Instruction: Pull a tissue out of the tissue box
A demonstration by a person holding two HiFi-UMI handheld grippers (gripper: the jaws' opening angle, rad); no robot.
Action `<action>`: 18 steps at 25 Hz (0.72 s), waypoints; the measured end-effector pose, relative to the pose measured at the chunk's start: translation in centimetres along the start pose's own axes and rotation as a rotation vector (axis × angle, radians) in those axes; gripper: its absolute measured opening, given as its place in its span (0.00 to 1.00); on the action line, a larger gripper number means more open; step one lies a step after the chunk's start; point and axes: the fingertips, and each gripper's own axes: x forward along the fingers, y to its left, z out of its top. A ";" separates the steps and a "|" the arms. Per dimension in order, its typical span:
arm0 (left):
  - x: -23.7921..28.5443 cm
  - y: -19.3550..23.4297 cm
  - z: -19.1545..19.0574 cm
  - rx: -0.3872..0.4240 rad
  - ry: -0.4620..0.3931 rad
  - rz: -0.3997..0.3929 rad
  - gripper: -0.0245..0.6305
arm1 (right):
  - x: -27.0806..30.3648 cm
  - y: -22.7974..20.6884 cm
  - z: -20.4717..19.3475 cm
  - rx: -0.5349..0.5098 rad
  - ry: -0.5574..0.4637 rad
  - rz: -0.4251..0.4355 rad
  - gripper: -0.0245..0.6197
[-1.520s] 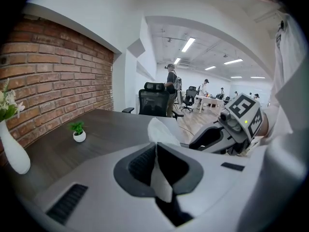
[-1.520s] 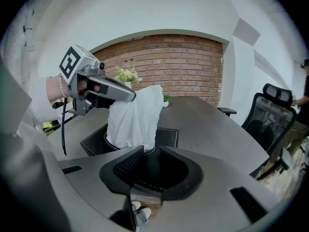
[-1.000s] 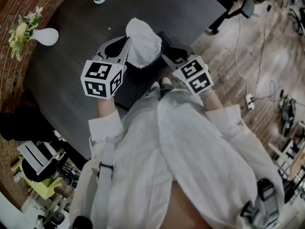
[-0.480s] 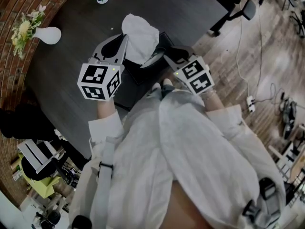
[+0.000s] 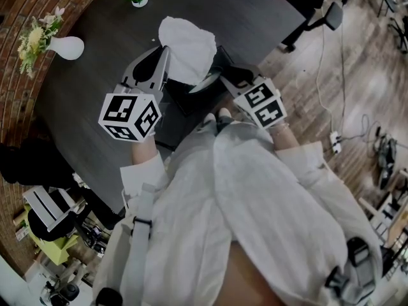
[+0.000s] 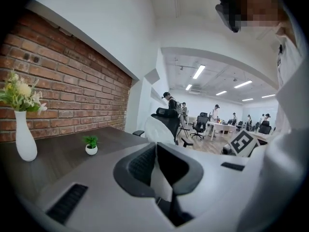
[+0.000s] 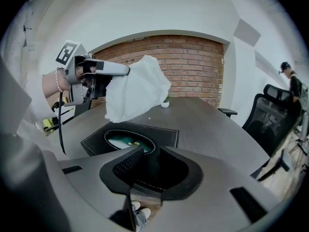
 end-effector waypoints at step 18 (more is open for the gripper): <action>-1.8 0.8 2.5 -0.099 -0.153 0.036 0.06 | -3.3 -3.4 6.7 -0.001 -0.197 -0.082 0.12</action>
